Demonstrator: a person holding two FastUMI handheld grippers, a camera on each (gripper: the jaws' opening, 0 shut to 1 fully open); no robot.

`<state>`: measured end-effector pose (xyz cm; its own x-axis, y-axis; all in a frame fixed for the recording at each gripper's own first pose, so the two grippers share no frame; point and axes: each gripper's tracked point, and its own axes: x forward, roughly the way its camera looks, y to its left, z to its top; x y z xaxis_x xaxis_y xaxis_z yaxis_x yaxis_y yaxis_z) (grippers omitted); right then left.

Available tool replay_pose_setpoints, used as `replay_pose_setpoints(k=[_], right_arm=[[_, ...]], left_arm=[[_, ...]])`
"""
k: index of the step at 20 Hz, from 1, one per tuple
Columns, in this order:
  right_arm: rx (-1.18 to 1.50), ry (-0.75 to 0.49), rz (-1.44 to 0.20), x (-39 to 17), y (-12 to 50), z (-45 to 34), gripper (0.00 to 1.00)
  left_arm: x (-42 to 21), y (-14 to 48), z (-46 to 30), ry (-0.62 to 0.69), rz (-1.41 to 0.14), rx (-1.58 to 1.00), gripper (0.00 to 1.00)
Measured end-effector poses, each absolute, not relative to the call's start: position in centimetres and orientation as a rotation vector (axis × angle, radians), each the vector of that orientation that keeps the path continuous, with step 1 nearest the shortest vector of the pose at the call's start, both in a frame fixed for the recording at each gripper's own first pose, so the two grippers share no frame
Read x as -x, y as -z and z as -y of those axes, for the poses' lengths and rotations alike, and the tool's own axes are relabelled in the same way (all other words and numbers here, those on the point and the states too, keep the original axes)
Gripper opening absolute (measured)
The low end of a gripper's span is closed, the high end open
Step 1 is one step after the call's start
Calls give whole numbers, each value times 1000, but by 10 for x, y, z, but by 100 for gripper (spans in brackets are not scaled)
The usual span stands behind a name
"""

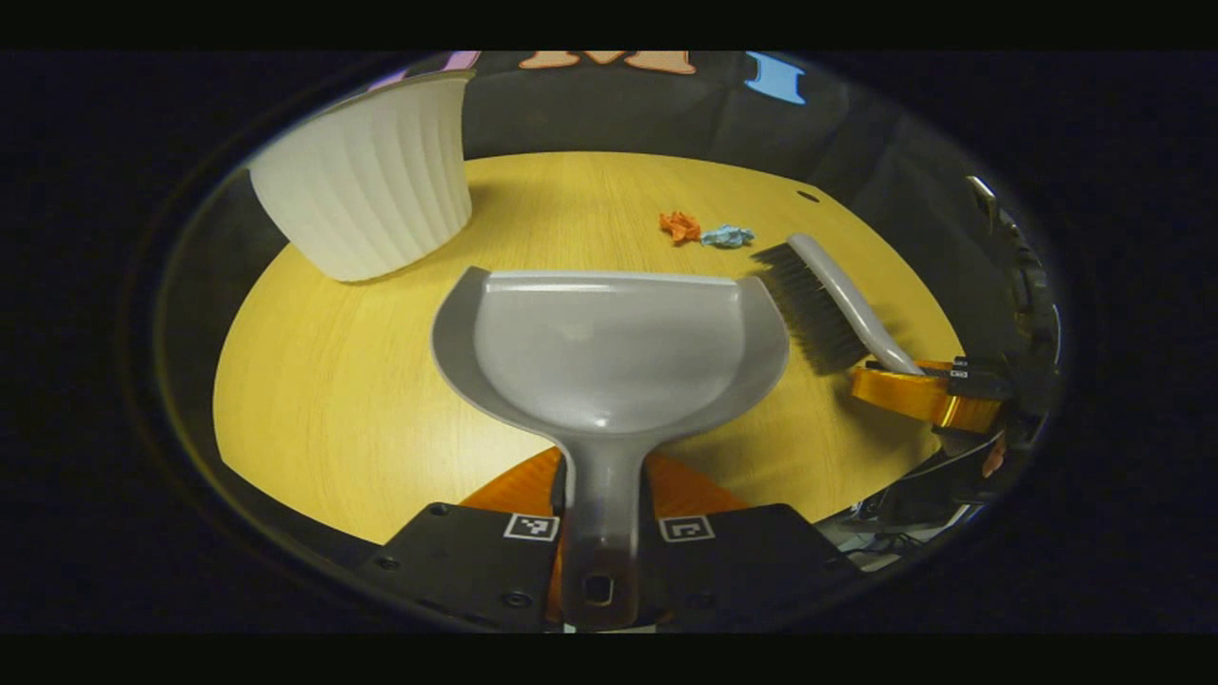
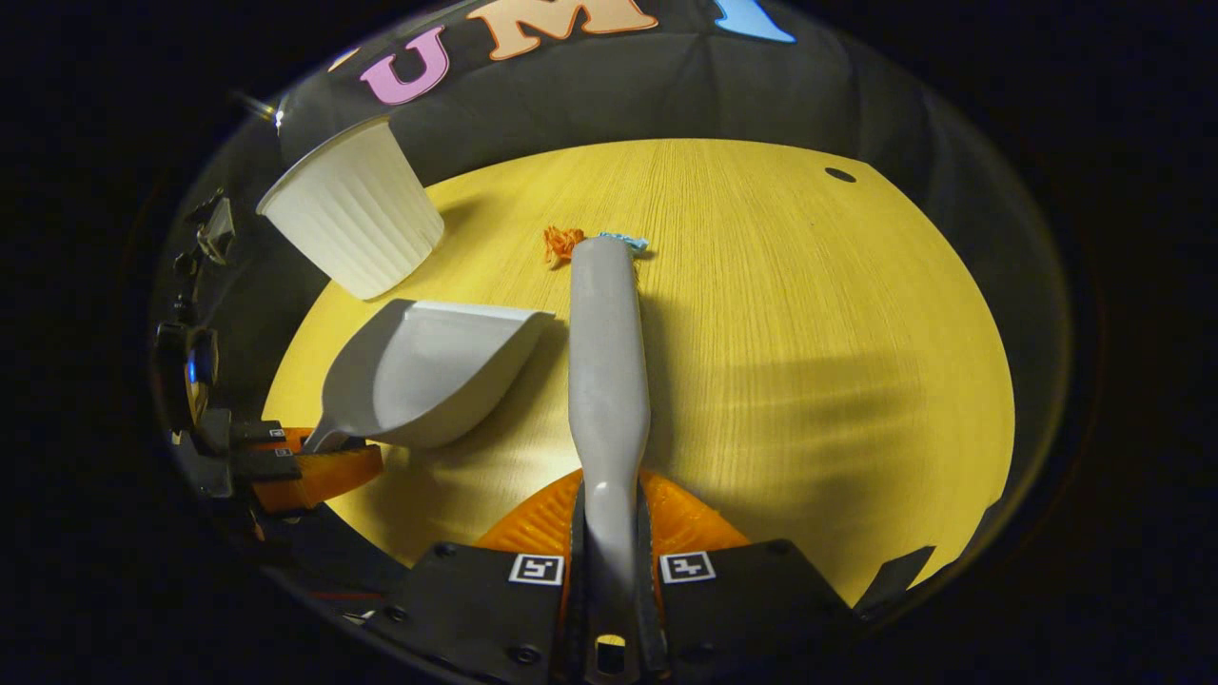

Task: Pick up the small broom and dustpan from the desktop, sweep the trash into the dustpan with the broom, and then empty the trash into the garbage bin.

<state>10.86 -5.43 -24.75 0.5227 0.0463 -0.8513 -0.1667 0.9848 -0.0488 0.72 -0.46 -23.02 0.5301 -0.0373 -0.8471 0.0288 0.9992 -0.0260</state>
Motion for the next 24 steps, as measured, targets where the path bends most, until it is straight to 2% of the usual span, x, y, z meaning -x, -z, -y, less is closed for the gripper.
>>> replay_pose_setpoints(k=[4,9,13,18,21,24], right_arm=[[133,-150,-981,-115,218,72,23],[245,-155,-951,-151,191,94,22],[353,-80,-930,-203,190,93,22],[541,-3,-993,-258,223,81,23],[668,-39,-1018,-267,236,67,22],[794,-141,-1034,-260,223,54,22]], left_arm=[[-11,226,4,87,-991,-44,24],[-32,220,-16,173,-970,-226,23],[-54,225,-40,328,-1007,-411,24],[-71,228,-53,506,-1012,-429,24],[-73,229,-61,557,-1022,-436,24],[-67,220,-59,583,-1025,-467,24]])
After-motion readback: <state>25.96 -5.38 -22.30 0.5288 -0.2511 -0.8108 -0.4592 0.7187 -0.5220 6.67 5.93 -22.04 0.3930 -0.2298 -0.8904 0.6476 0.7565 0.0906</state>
